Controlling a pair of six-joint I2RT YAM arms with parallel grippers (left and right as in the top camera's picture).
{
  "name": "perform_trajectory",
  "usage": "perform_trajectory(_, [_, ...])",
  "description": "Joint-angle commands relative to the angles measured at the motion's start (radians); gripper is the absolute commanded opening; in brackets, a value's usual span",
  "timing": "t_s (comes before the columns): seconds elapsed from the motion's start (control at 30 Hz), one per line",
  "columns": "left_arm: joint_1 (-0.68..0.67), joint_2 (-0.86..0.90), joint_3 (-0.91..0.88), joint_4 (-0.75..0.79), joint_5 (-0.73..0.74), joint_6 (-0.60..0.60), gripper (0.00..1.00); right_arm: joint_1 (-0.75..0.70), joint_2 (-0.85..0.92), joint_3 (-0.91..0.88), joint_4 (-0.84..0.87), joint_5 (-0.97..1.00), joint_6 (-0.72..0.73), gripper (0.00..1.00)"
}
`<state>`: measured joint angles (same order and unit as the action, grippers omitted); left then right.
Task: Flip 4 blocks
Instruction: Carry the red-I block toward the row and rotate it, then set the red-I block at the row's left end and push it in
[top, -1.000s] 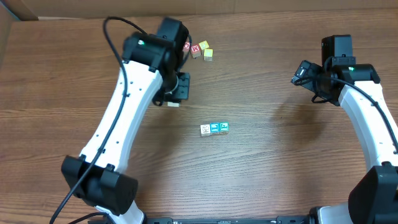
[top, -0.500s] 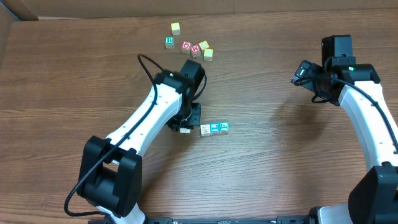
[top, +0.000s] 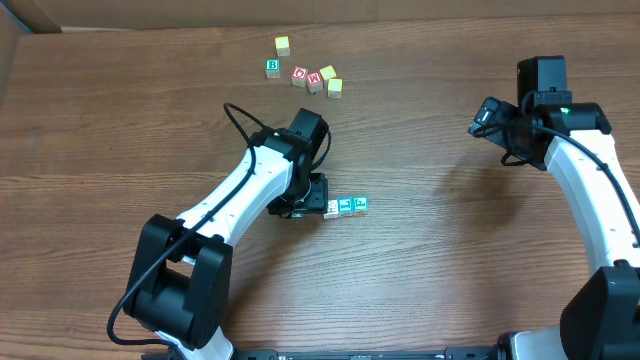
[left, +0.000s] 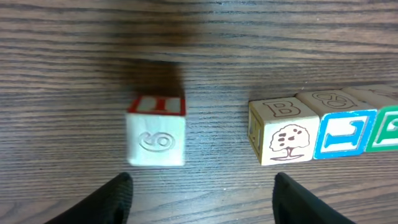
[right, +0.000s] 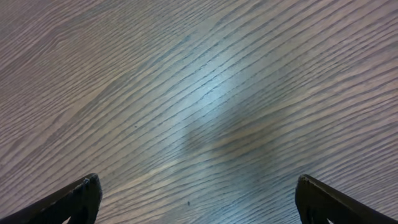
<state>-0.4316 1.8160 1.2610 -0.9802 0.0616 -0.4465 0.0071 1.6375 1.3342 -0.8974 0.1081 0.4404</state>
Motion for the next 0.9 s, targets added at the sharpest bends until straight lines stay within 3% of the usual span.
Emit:
perform_trajectory(0.0, [0.03, 0.0, 0.031, -0.019, 0.012, -0.006, 0.65, -0.002, -0.005, 0.009, 0.005, 0.003, -0.003, 1.0])
perform_trajectory(0.17, [0.074, 0.0, 0.097, -0.127, -0.066, 0.024, 0.45, -0.002, -0.005, 0.009, 0.005, 0.003, -0.003, 1.0])
perform_trajectory(0.2, [0.079, 0.0, 0.097, -0.123, -0.084, 0.024, 0.35, -0.002, -0.005, 0.009, 0.005, 0.003, -0.003, 1.0])
perform_trajectory(0.27, [0.087, 0.003, 0.088, -0.091, -0.156, 0.023, 0.04, -0.002, -0.005, 0.009, 0.005, 0.003, -0.003, 1.0])
perform_trajectory(0.67, [0.086, 0.003, -0.069, 0.065, -0.198, 0.012, 0.04, -0.002, -0.005, 0.009, 0.005, 0.003, -0.003, 1.0])
perform_trajectory(0.87, [0.084, 0.003, -0.116, 0.132, -0.071, 0.012, 0.04, -0.002, -0.005, 0.009, 0.005, 0.003, -0.003, 1.0])
